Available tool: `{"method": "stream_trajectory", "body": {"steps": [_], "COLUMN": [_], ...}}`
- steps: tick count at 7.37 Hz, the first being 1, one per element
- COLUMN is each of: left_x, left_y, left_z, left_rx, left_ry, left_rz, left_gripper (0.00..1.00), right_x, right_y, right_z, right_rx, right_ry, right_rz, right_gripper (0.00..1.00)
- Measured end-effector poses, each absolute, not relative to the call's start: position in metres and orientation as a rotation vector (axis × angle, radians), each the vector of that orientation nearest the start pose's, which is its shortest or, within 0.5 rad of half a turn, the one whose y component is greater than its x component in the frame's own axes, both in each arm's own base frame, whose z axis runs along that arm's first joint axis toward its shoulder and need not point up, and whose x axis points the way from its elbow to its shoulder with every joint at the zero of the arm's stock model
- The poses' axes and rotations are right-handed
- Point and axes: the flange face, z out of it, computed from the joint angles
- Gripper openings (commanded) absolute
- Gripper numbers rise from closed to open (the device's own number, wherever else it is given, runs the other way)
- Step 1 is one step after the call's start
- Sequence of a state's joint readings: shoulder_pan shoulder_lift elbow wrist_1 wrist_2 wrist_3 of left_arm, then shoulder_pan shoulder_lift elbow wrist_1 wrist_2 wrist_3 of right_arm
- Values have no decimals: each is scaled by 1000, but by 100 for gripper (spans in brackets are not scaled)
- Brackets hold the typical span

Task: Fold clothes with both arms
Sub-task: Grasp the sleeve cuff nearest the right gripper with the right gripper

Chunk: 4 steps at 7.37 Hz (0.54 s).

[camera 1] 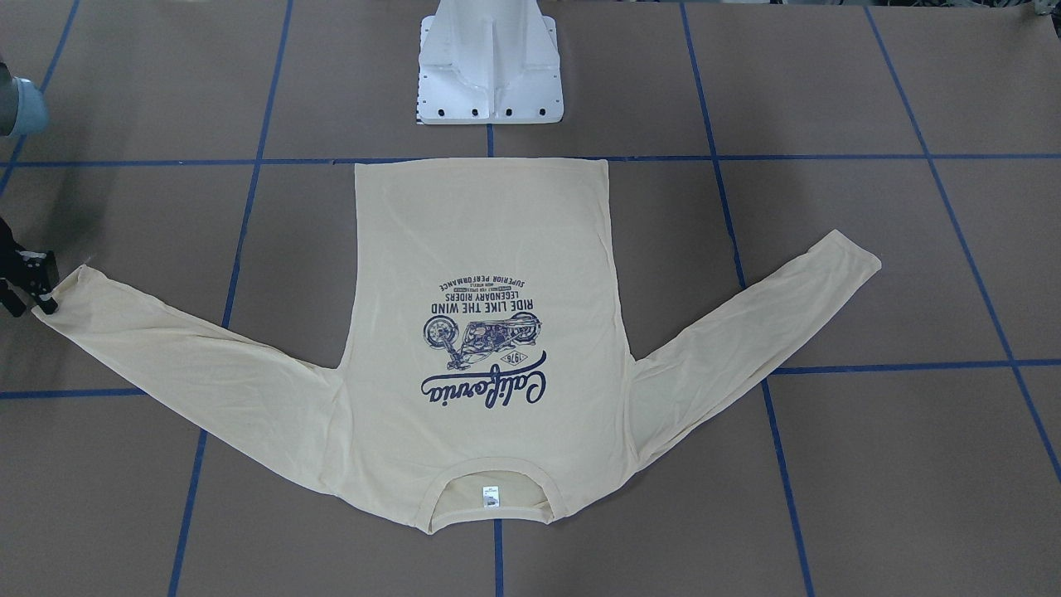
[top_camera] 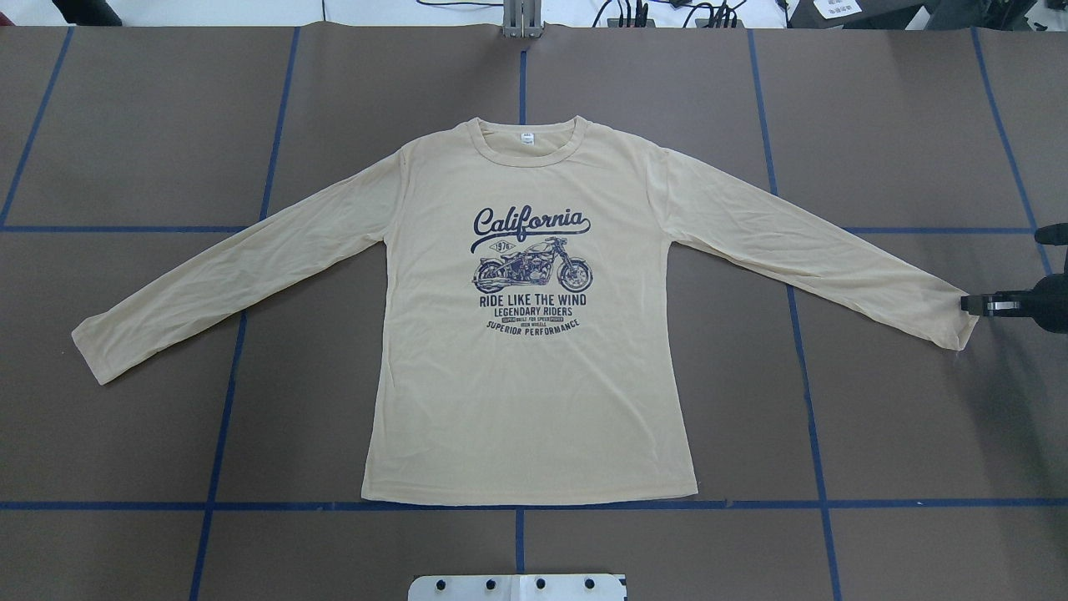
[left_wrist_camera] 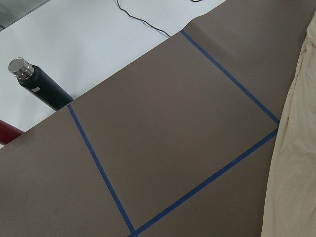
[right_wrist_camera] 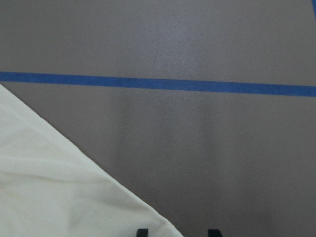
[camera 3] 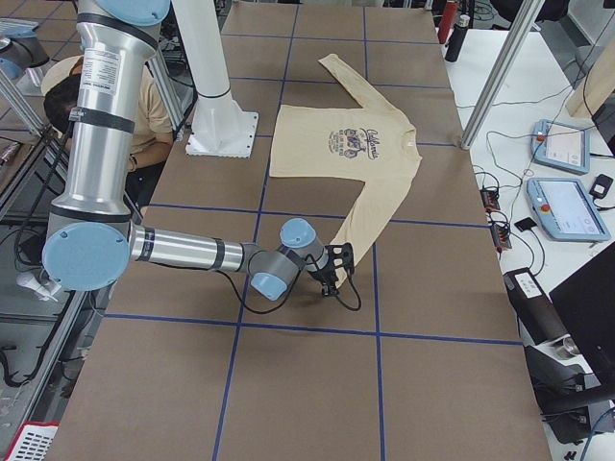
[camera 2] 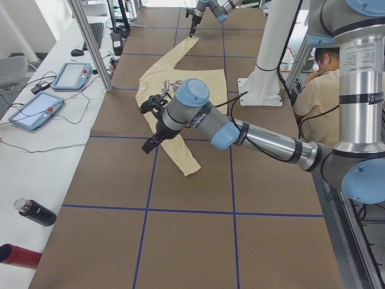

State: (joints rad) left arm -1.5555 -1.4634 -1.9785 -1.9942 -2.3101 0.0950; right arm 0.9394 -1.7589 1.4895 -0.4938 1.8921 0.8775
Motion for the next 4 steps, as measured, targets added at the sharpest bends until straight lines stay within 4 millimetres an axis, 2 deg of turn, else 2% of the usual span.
{"method": "stream_trajectory", "body": {"steps": [2,3,4], "left_x": [-59,-59,-59], "left_y": [-454,-454,-454], "left_z": [458,459,459], "left_rx": [719,718,718], "left_ry": [681,681,681], "left_rz": [367,366,366], "left_gripper": [100,100,100], "right_x": [-176,-176,-177], "right_y": [-411,-411,-411], "right_z": [678,678,678], "right_rx": [374,374,374], "right_ry": [-769,-769,-769], "right_rz": [99,98,98], "right_gripper": [41,25,16]}}
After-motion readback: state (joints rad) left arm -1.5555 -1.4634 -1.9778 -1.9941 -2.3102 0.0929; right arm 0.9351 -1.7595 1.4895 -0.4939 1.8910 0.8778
